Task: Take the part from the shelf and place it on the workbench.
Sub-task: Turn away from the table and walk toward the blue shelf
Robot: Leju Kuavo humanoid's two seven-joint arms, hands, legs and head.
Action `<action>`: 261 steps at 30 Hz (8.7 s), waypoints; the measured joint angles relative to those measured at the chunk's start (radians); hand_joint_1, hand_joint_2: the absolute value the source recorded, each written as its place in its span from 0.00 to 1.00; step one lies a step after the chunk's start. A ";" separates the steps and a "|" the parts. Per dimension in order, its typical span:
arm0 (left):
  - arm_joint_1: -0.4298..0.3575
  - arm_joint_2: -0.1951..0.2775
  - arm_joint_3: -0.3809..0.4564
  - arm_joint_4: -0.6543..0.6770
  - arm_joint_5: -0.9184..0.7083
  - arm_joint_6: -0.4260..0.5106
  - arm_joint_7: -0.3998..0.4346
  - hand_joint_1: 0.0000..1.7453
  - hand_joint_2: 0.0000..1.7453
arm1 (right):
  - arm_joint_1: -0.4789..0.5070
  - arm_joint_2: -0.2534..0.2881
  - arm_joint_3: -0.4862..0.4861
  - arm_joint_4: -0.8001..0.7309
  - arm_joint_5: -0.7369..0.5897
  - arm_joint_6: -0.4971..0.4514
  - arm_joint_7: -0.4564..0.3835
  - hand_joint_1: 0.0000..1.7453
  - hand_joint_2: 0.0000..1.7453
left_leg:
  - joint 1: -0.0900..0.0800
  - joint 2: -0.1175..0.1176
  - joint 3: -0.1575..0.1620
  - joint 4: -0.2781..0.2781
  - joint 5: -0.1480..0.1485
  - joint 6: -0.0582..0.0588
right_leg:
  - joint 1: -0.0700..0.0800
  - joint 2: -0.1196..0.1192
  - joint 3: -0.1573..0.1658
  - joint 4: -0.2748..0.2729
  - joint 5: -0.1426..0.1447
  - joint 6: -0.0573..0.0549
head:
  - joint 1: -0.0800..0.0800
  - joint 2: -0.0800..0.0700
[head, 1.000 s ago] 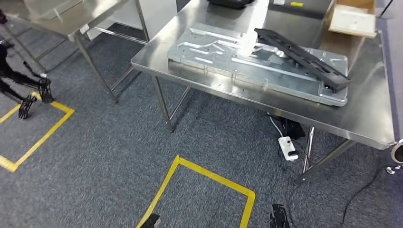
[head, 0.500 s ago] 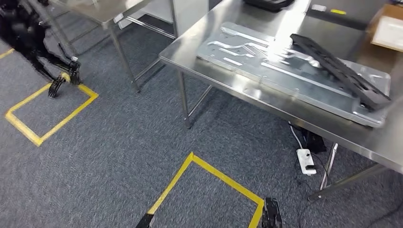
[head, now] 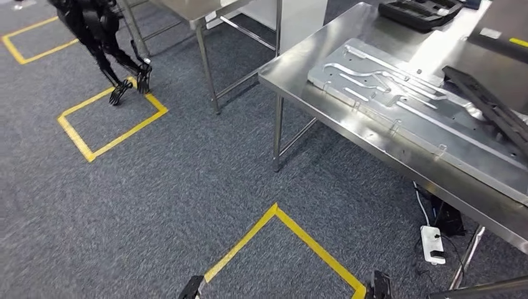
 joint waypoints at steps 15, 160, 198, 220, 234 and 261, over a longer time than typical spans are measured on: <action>-0.014 -0.022 0.000 0.001 -0.029 -0.040 0.028 0.00 0.00 | -0.001 0.026 0.143 0.001 0.340 0.020 0.147 0.00 0.00 | 0.007 0.194 -0.006 -0.007 0.009 -0.046 | 0.002 -0.172 0.063 -0.036 -0.025 0.000 | -0.015 0.000; -0.018 -0.062 -0.006 -0.004 -0.089 -0.041 0.093 0.00 0.00 | 0.006 0.052 0.496 -0.011 0.438 0.132 0.256 0.00 0.00 | 0.033 0.057 -0.028 0.051 -0.024 -0.070 | -0.015 -0.029 0.039 -0.032 -0.001 -0.007 | -0.001 0.000; -0.026 -0.066 -0.006 -0.008 -0.080 -0.035 0.094 0.00 0.00 | 0.006 0.047 0.504 -0.010 0.411 0.138 0.290 0.00 0.00 | 0.042 0.133 -0.068 0.107 0.015 -0.079 | -0.012 -0.088 0.055 -0.020 -0.022 -0.012 | -0.003 0.000; -0.020 -0.066 -0.006 -0.009 -0.080 -0.035 0.094 0.00 0.00 | 0.006 0.046 0.504 -0.010 0.407 0.145 0.294 0.00 0.00 | 0.031 0.116 0.003 0.013 -0.003 -0.062 | -0.004 -0.063 0.011 -0.005 0.003 -0.005 | 0.002 0.000; -0.021 -0.066 -0.006 -0.009 -0.080 -0.035 0.093 0.00 0.00 | 0.003 0.047 0.504 -0.010 0.407 0.146 0.295 0.00 0.00 | 0.029 0.128 0.003 -0.009 0.019 -0.052 | -0.001 -0.073 0.027 -0.017 -0.004 0.004 | -0.004 0.000; -0.024 -0.067 -0.007 -0.009 -0.080 -0.035 0.089 0.00 0.00 | 0.003 0.047 0.504 -0.010 0.403 0.147 0.300 0.00 0.00 | 0.033 0.130 -0.028 0.043 0.027 -0.074 | -0.004 -0.064 0.053 -0.019 -0.018 -0.015 | -0.003 0.000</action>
